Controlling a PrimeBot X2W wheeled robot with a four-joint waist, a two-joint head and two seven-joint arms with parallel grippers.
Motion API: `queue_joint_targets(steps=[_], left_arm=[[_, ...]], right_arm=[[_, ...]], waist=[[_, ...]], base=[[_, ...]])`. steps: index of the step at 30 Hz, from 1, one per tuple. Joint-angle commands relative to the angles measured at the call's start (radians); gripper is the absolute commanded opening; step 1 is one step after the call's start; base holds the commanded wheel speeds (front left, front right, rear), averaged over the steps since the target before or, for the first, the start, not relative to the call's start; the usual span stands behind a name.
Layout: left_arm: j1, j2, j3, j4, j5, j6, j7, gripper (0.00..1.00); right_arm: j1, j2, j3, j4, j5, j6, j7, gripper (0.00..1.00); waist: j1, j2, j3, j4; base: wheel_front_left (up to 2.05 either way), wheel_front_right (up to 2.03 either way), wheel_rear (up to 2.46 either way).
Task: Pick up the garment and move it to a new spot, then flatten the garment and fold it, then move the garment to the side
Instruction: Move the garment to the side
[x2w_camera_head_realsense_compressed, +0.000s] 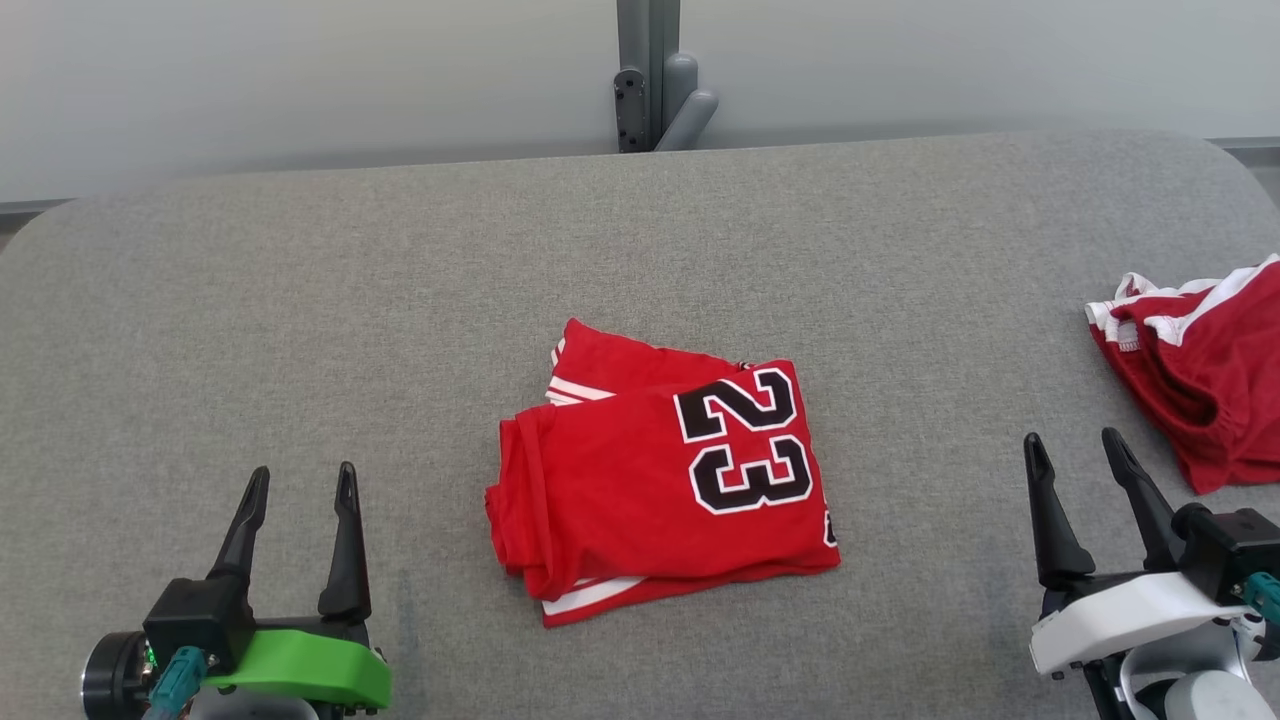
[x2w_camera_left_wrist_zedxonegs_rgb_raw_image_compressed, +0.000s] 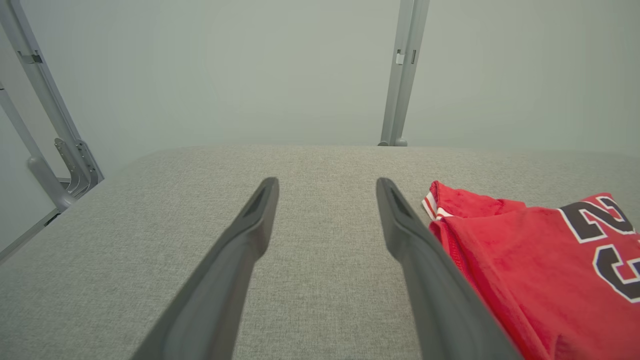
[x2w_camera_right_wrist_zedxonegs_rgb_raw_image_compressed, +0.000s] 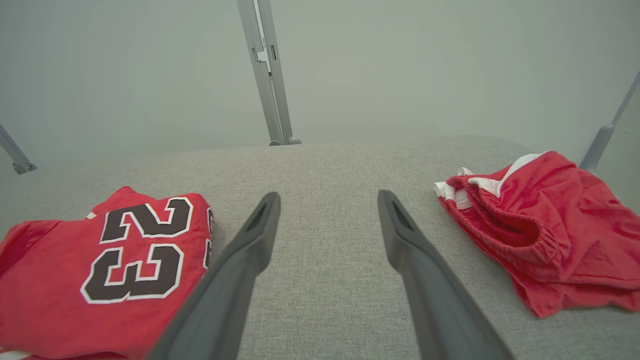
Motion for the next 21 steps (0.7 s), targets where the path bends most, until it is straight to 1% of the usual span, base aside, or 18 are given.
queue_joint_targets(steps=[1,9,15,21], left_arm=[[0.009,0.008,0.0,-0.005,-0.006,0.006,0.001,1.0],[0.006,0.007,-0.006,-0.02,-0.012,0.013,0.002,1.0],[-0.021,0.01,-0.015,-0.024,-0.013,0.009,0.0,1.0],[-0.056,0.0,-0.034,-0.014,-0.016,0.004,-0.014,1.0]], right_arm=[[0.009,0.0,-0.003,-0.005,0.005,0.0,0.005,1.0],[0.001,0.002,-0.002,-0.004,0.002,0.0,0.014,1.0],[-0.03,-0.011,0.034,0.021,0.011,0.0,0.027,1.0],[-0.092,-0.026,0.14,0.126,0.048,0.0,0.037,1.0]], waist=[[0.0,-0.0001,0.001,0.001],[0.0,-0.0001,0.003,0.013],[0.0,-0.0001,0.016,0.036],[0.0,-0.0001,0.048,0.095]], base=[[0.0,0.0,0.0],[0.0,0.0,0.0],[0.0,0.0,0.0],[0.0,0.0,0.0]])
